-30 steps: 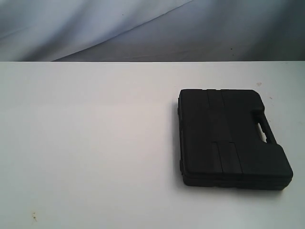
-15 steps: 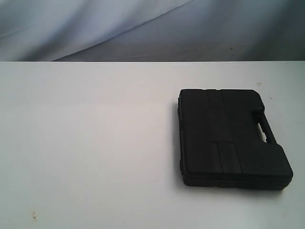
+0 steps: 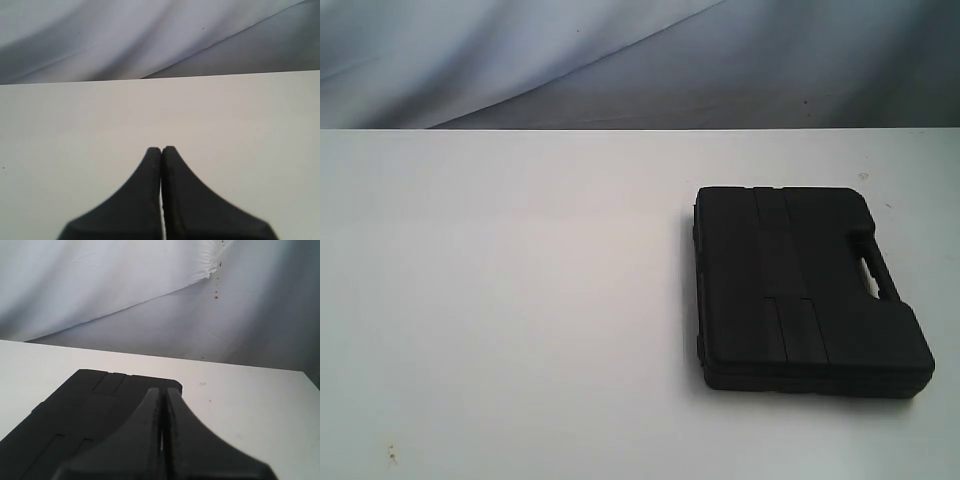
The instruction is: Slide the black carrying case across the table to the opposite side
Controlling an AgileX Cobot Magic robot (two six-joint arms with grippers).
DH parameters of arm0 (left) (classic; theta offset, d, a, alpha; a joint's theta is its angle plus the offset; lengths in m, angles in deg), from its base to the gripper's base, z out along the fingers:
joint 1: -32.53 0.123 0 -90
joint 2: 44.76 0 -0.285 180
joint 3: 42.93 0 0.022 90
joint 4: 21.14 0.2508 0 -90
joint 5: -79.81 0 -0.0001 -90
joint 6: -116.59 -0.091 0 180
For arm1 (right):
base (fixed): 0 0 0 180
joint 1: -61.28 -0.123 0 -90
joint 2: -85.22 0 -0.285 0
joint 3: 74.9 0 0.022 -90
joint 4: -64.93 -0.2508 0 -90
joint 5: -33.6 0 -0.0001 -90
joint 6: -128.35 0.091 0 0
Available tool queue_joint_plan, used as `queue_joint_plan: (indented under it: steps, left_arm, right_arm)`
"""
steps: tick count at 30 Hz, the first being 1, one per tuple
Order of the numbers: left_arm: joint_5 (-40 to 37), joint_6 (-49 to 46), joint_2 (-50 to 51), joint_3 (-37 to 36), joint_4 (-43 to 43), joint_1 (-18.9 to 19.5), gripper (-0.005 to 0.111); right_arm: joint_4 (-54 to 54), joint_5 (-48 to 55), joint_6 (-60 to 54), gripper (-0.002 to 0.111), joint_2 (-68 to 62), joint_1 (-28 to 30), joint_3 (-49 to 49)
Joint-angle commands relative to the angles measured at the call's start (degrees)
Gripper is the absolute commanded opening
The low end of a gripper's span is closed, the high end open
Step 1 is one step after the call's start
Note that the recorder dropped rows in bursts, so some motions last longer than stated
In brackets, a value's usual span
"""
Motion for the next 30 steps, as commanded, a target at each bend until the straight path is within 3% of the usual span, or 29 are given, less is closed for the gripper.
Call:
queue_joint_plan:
  steps: [1, 12, 30]
  left_arm:
    - [0.8, 0.2, -0.4, -0.3, 0.0, 0.1, 0.0]
    - [0.8, 0.2, -0.4, -0.3, 0.0, 0.1, 0.0]
    - [0.8, 0.2, -0.4, -0.3, 0.0, 0.1, 0.0]
  right_arm:
    - [0.2, 1.8, 0.1, 0.0, 0.3, 1.9, -0.2]
    - [-0.7, 2.3, 0.1, 0.0, 0.3, 6.4, -0.2]
    - [-0.9, 2.8, 0.1, 0.0, 0.3, 6.3, -0.2]
